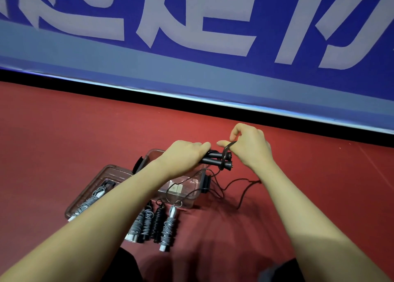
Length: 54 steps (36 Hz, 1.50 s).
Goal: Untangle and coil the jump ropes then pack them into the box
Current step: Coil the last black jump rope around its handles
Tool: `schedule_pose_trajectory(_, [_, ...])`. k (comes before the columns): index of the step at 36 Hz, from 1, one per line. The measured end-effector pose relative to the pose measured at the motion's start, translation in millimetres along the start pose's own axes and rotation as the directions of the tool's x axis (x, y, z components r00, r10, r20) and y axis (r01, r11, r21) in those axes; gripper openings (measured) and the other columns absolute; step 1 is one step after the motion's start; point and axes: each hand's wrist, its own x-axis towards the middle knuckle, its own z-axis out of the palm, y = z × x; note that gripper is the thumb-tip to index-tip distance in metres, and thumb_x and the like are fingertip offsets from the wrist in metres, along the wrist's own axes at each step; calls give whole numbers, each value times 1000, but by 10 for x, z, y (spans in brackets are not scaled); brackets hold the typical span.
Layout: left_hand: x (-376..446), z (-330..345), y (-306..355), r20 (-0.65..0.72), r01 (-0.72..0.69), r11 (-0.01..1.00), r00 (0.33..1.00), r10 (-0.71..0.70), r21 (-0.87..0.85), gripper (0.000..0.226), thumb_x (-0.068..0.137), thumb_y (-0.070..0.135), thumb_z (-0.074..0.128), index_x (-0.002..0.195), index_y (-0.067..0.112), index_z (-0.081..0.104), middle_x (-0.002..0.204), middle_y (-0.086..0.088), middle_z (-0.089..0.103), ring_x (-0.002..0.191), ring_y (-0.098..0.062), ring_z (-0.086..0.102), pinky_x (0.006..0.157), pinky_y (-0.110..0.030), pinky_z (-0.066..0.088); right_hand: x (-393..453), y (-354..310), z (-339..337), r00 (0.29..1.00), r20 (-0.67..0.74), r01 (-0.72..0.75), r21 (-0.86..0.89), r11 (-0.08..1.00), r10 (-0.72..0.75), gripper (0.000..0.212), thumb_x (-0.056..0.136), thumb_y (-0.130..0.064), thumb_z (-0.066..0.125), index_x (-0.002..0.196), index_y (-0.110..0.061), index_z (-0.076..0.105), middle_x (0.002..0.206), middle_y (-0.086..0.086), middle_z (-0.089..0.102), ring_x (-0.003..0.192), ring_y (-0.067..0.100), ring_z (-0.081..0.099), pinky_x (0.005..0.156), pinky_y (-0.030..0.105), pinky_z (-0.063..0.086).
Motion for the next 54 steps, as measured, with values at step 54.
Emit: schedule_pose_trajectory(54, [-10,-115,136,-50,-68,997,996,69,25,8,75,17,44,77,11,50,52,0,52,35,-25,47,46,-17,-2,51,70,16,989,99,75,281,957,-107,38,73,-23,79,81,-23,43,56,-5,45,52,13,38,51,27,29])
